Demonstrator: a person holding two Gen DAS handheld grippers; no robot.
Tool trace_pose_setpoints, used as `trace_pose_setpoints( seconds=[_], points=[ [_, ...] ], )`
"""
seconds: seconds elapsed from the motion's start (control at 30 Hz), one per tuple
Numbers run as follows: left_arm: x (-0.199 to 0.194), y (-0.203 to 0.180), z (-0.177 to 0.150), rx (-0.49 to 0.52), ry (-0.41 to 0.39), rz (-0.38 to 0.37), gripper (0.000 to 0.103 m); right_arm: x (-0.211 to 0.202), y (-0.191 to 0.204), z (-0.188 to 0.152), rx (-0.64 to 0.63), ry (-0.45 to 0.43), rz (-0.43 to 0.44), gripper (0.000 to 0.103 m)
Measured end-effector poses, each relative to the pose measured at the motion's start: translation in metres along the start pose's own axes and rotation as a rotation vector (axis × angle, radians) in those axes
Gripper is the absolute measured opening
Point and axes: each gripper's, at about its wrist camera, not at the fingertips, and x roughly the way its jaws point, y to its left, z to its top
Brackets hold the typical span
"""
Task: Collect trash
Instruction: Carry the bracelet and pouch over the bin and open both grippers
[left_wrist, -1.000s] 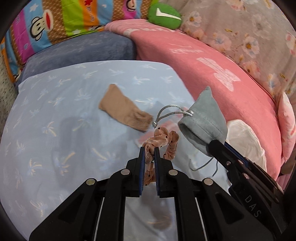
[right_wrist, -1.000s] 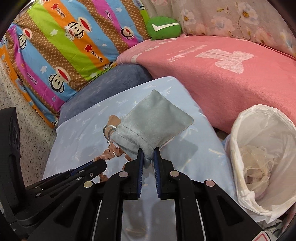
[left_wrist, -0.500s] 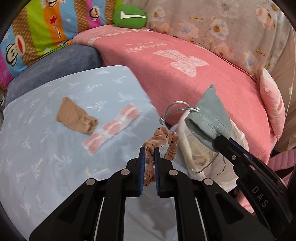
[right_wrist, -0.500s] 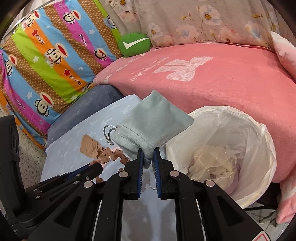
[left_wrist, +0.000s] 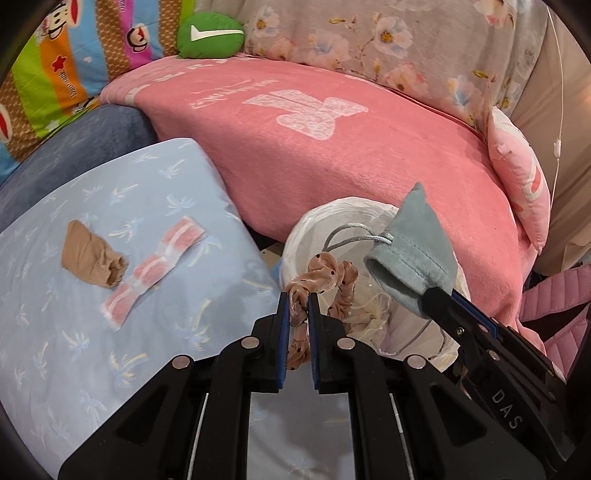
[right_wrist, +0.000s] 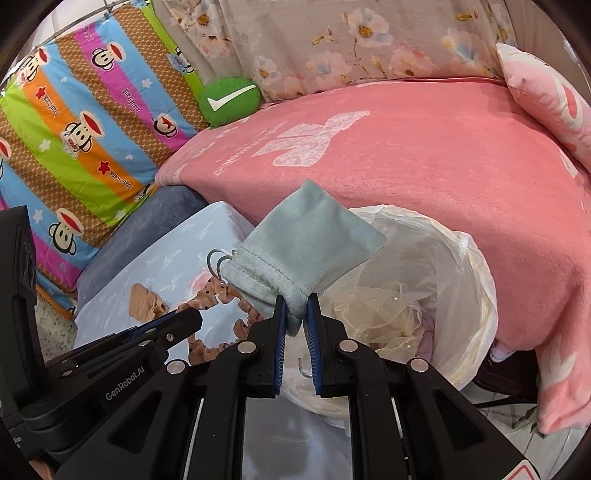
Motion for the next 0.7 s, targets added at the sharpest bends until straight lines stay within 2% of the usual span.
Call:
trace_pose_setpoints(
  seconds=[0.33, 0.5, 0.6, 0.67, 0.7],
  points=[
    [0.010, -0.026, 0.007, 0.040, 0.007, -0.053, 0.012, -0.007, -0.027, 0.002, 0.045, -0.011, -0.036, 0.011],
    [0.014, -0.033, 0.008, 0.044, 0.021, -0.054, 0.019, -0.007, -0.030, 0.003, 0.053, -0.013, -0.040, 0.011],
    [0.014, -0.033, 0.008, 0.040, 0.020, -0.044, 0.035, -0.005, -0.031, 0.003, 0.057, -0.011, -0.041, 0.012],
    [0.013, -0.031, 0.008, 0.027, 0.010, -0.033, 0.053, -0.004, -0.030, 0.003, 0.056, -0.007, -0.040, 0.012],
    [0.012, -0.030, 0.009, 0.022, 0.005, -0.030, 0.054, -0.005, -0.029, 0.002, 0.055, -0.007, -0.041, 0.014]
  ],
)
